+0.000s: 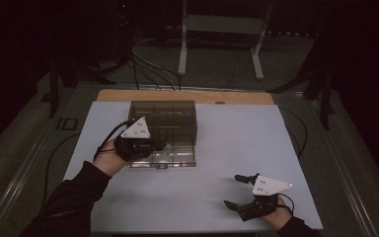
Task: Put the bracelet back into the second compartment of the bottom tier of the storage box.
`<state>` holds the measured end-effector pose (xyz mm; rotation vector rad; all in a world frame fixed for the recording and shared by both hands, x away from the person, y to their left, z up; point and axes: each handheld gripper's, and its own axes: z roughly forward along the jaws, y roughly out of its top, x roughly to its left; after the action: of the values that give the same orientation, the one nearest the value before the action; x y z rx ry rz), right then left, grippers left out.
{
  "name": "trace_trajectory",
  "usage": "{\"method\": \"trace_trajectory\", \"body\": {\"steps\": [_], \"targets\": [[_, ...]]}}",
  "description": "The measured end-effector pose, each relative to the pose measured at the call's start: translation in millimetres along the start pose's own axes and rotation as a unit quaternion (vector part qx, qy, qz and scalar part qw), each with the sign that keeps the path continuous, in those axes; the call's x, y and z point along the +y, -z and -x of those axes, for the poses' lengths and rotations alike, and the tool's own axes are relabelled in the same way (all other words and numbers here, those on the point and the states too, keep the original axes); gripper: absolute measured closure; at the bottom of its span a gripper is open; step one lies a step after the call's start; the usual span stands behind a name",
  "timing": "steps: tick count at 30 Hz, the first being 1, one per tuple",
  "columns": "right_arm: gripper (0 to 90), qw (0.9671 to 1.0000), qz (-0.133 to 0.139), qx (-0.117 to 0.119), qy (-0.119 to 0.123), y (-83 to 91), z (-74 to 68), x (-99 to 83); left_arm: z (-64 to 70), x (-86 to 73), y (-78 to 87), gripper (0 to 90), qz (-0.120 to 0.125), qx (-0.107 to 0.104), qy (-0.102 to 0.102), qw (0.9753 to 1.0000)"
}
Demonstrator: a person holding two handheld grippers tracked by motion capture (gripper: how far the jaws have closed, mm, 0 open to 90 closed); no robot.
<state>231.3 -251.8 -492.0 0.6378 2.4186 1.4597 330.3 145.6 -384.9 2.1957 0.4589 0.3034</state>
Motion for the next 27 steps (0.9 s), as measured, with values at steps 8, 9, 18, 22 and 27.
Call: {"method": "trace_trajectory", "body": {"steps": [8, 9, 18, 22, 27], "targets": [[9.9, 1.0, 0.001, 0.0, 0.0, 0.3, 0.1, 0.1, -16.1, -8.7, -1.3, 85.6, 0.005, 0.015, 0.018, 0.9997], [9.9, 1.0, 0.001, 0.0, 0.0, 0.2, 0.1, 0.1, -18.3, -9.9, -1.8, 85.6, 0.006, 0.013, 0.022, 0.9997], [9.9, 1.0, 0.001, 0.001, 0.0, 0.1, 0.1, 0.0, -29.7, -20.5, -13.7, 87.1, 0.005, 0.017, 0.036, 0.9992], [9.9, 1.0, 0.001, 0.001, 0.0, 0.4, -0.1, 0.0, -33.1, -25.0, -20.1, 87.1, 0.01, 0.009, 0.045, 0.9989], [9.9, 1.0, 0.001, 0.001, 0.0, 0.5, -0.1, -0.1, -33.2, -30.1, -29.9, 87.2, -0.002, 0.01, 0.043, 0.999]]}}
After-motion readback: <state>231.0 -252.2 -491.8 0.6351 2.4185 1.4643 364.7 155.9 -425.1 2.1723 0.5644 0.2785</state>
